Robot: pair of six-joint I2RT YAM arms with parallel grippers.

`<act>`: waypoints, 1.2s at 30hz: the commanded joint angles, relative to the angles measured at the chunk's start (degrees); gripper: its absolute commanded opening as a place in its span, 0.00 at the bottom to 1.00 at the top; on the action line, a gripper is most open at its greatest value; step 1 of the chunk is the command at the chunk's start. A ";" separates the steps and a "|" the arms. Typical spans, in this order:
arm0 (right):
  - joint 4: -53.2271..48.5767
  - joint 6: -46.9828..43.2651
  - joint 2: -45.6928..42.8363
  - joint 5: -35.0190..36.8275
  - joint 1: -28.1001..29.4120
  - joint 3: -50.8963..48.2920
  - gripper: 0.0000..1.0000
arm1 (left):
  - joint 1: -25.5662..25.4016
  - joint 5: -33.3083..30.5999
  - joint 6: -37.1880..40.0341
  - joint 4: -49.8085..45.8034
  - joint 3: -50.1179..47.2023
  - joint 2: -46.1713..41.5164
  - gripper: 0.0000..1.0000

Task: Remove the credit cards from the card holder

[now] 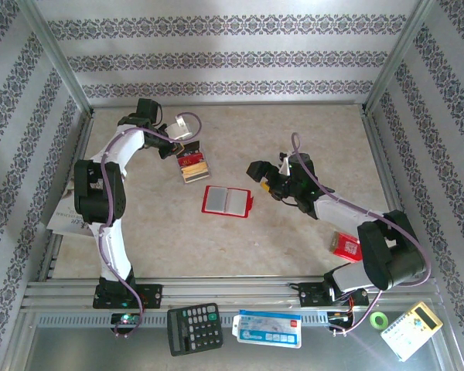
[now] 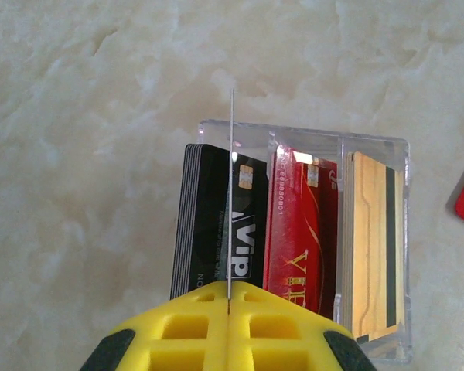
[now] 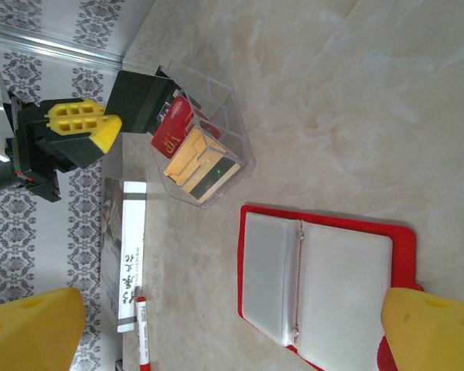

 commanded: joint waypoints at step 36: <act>-29.40 -15.89 11.01 21.46 16.59 21.14 0.95 | 1.22 -14.20 -72.91 16.61 -21.98 -23.37 0.79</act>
